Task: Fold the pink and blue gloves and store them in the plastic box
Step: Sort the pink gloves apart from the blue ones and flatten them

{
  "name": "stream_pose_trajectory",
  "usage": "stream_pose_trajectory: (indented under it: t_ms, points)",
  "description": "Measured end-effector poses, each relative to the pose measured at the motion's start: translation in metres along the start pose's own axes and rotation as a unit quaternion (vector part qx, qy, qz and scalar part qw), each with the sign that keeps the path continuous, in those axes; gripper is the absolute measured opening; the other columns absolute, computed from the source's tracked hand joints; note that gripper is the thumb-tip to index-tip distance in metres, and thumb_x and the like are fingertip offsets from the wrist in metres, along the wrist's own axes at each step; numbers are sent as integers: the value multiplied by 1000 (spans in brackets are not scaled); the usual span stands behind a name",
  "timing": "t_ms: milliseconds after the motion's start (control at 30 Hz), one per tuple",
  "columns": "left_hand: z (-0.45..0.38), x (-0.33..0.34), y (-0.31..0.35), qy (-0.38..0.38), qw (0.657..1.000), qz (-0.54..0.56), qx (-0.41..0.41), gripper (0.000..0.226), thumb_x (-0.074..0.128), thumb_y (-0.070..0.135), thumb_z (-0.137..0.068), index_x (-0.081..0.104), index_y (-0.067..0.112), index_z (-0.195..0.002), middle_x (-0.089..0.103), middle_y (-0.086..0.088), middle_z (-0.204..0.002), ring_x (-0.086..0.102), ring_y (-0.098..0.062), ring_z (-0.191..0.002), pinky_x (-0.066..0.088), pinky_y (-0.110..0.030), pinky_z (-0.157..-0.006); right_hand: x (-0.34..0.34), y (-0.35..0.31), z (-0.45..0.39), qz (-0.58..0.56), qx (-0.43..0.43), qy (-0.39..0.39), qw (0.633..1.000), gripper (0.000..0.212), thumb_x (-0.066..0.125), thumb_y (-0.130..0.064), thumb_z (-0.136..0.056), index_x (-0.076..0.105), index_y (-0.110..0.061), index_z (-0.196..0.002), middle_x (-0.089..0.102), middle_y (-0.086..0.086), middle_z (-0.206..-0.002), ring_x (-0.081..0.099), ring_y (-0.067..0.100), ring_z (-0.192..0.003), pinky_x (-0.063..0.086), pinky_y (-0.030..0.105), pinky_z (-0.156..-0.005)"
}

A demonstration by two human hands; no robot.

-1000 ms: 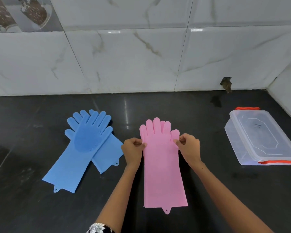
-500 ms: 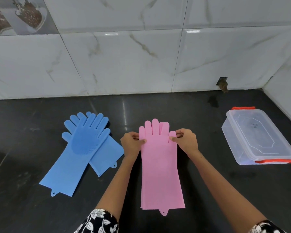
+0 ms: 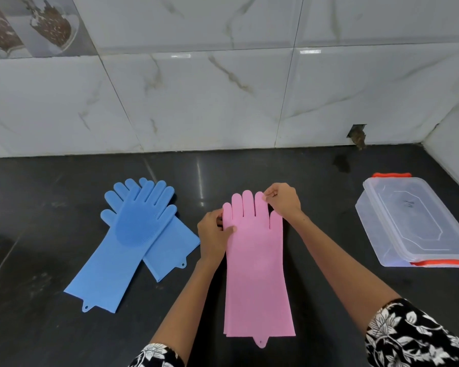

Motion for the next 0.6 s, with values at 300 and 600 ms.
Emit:
stream_pose_trajectory:
  t_ms: [300,600]
  points:
    - [0,-1,-1,-5,1000,-15,1,29,75,9,-76,66,7,-104,66,-5,-104,58,-14,-89,49,-24,-80,6,5,7,41,-11,20,999,15,60,-14,-89,66,-8,-101,70,7,-97,66,22,-88,52,31,-72]
    - [44,-34,-6,-83,993,-50,-68,25,81,17,-72,74,7,-94,70,1,-80,62,-1,-67,45,-6,-64,-35,51,118,-25,9,29,999,11,69,-22,-84,71,-11,-87,71,0,-78,64,7,-67,53,24,-72]
Point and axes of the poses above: each hand's wrist, its own z-axis away from the middle knuckle, its own x-axis out of the palm, y = z × x, the point moved 1 cm from there along -z, towards the middle knuckle
